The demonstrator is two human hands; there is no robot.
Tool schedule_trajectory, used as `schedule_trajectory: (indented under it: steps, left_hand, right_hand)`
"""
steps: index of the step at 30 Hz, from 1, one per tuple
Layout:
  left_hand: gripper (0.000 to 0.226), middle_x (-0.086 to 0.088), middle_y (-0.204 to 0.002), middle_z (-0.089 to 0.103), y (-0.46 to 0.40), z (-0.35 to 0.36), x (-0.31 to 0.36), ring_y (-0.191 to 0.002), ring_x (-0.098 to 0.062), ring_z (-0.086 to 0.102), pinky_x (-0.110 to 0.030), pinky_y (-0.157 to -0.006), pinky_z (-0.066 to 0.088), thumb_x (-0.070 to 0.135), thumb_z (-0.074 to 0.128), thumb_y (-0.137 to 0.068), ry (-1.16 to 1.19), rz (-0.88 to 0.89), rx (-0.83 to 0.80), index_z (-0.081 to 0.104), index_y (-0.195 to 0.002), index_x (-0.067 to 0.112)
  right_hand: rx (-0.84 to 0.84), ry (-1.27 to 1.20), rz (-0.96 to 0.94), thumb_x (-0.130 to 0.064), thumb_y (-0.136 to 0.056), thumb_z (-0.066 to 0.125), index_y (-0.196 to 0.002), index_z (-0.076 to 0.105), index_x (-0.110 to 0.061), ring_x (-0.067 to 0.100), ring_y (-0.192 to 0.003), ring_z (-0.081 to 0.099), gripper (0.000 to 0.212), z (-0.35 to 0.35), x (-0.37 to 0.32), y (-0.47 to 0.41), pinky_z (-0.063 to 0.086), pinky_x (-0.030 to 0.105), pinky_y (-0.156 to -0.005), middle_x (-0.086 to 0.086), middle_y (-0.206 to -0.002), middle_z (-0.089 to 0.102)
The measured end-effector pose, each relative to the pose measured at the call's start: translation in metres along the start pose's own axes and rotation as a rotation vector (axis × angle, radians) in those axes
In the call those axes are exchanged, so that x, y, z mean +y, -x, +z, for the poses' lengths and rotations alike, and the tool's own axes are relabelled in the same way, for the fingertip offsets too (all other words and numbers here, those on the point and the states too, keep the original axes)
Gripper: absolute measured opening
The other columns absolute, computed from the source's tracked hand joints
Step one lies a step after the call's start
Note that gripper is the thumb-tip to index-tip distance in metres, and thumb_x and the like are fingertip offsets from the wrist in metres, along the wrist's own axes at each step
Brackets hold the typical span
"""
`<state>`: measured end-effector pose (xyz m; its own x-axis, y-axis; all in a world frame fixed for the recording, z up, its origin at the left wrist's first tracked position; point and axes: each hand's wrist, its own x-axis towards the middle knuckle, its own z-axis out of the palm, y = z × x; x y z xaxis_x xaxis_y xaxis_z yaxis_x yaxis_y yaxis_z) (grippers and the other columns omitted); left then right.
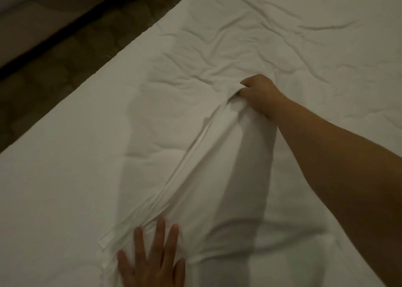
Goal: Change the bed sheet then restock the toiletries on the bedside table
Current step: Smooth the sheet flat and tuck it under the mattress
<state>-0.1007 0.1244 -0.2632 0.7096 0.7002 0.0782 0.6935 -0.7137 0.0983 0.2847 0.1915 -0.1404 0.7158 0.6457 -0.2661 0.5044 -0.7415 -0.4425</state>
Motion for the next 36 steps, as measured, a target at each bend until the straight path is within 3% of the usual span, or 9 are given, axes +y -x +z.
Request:
schedule_trajectory:
  steps: [5, 9, 15, 20, 23, 25, 28, 31, 36]
  left_hand:
    - [0.060, 0.012, -0.158, 0.010, -0.003, 0.003, 0.004, -0.146, -0.029, 0.006, -0.059, -0.101, 0.022, 0.054, 0.012, -0.092, -0.002, -0.009, 0.020, 0.016, -0.149, 0.035]
    - [0.060, 0.015, -0.158, 0.008, -0.003, 0.003, 0.002, -0.146, -0.026, 0.005, -0.055, -0.108, 0.014, 0.055, 0.010, -0.092, 0.011, -0.019, 0.050, 0.014, -0.149, 0.037]
    - [0.057, -0.008, -0.146, 0.039, -0.017, -0.004, 0.000, -0.142, -0.020, 0.025, -0.041, -0.113, 0.010, 0.052, 0.017, -0.094, 0.118, -0.122, 0.184, 0.037, -0.140, 0.026]
    - [0.062, -0.021, -0.107, 0.067, -0.021, 0.008, -0.007, -0.124, -0.021, 0.046, -0.035, -0.111, 0.013, 0.054, 0.020, -0.092, 0.185, -0.268, 0.145, 0.051, -0.119, 0.009]
    - [0.061, -0.016, -0.111, 0.066, -0.017, 0.016, -0.006, -0.103, -0.030, 0.051, -0.041, -0.107, 0.022, 0.053, 0.019, -0.091, 0.143, -0.279, 0.169, 0.051, -0.118, 0.008]
    - [0.061, -0.011, -0.122, 0.057, -0.015, 0.018, -0.008, -0.105, -0.031, 0.050, -0.048, -0.098, 0.030, 0.052, 0.018, -0.092, 0.066, -0.247, 0.173, 0.051, -0.121, 0.009]
    - [0.062, -0.010, -0.134, 0.048, -0.015, 0.009, -0.006, -0.119, -0.032, 0.044, -0.053, -0.097, 0.030, 0.053, 0.015, -0.094, 0.063, -0.240, 0.109, 0.042, -0.134, 0.013]
    - [0.057, -0.004, -0.148, 0.031, -0.016, -0.007, -0.001, -0.142, -0.021, 0.021, -0.053, -0.106, 0.019, 0.050, 0.024, -0.091, 0.096, -0.275, 0.062, 0.027, -0.141, 0.022]
    - [0.057, -0.002, -0.141, 0.038, -0.021, -0.021, 0.002, -0.140, -0.019, 0.022, -0.067, -0.096, 0.030, 0.045, 0.036, -0.080, 0.135, -0.299, -0.035, 0.040, -0.133, 0.025]
  right_hand:
    - [0.096, -0.125, 0.351, -0.020, -0.095, 0.040, -0.065, 0.045, -0.016, 0.026, -0.083, 0.052, 0.030, 0.020, 0.014, -0.027, 0.037, 0.028, -0.058, 0.008, -0.079, 0.056]
    - [0.285, -0.155, 0.243, -0.030, -0.095, 0.047, -0.115, 0.057, -0.007, 0.026, -0.109, 0.054, 0.032, 0.009, 0.017, -0.020, 0.038, 0.026, -0.086, 0.013, -0.119, 0.060]
    - [-0.032, 0.152, 0.063, -0.043, -0.085, 0.062, -0.116, 0.062, -0.020, 0.023, -0.116, 0.052, 0.039, -0.001, 0.000, -0.015, 0.039, 0.033, -0.100, 0.005, -0.123, 0.060]
    - [-0.051, -0.144, 0.218, -0.020, -0.091, 0.059, -0.093, 0.063, 0.002, 0.019, -0.090, 0.050, 0.023, -0.012, -0.021, -0.036, 0.040, 0.027, -0.078, 0.011, -0.096, 0.052]
    - [0.056, -0.661, 0.415, -0.013, -0.089, 0.058, -0.071, 0.051, -0.015, 0.014, -0.065, 0.049, 0.019, -0.011, -0.021, -0.040, 0.044, 0.026, -0.060, 0.001, -0.072, 0.054]
    - [0.137, -0.526, 0.409, -0.014, -0.089, 0.055, -0.083, 0.061, -0.017, 0.018, -0.077, 0.059, 0.009, 0.001, -0.012, -0.042, 0.048, 0.030, -0.072, -0.004, -0.076, 0.068]
    - [0.395, -0.008, 0.197, -0.025, -0.095, 0.044, -0.127, 0.057, -0.020, 0.024, -0.129, 0.043, 0.034, 0.020, -0.007, -0.017, 0.031, 0.035, -0.105, 0.002, -0.138, 0.051]
    - [0.528, 0.145, -0.372, -0.031, -0.091, 0.038, -0.132, 0.052, -0.013, 0.030, -0.133, 0.034, 0.047, 0.067, -0.023, 0.050, 0.026, 0.041, -0.104, 0.014, -0.145, 0.043]
    - [-0.019, 0.413, -0.898, -0.041, -0.090, 0.035, -0.130, 0.054, -0.025, 0.024, -0.130, 0.045, 0.047, 0.167, -0.014, 0.173, 0.021, 0.044, -0.106, 0.004, -0.140, 0.050]
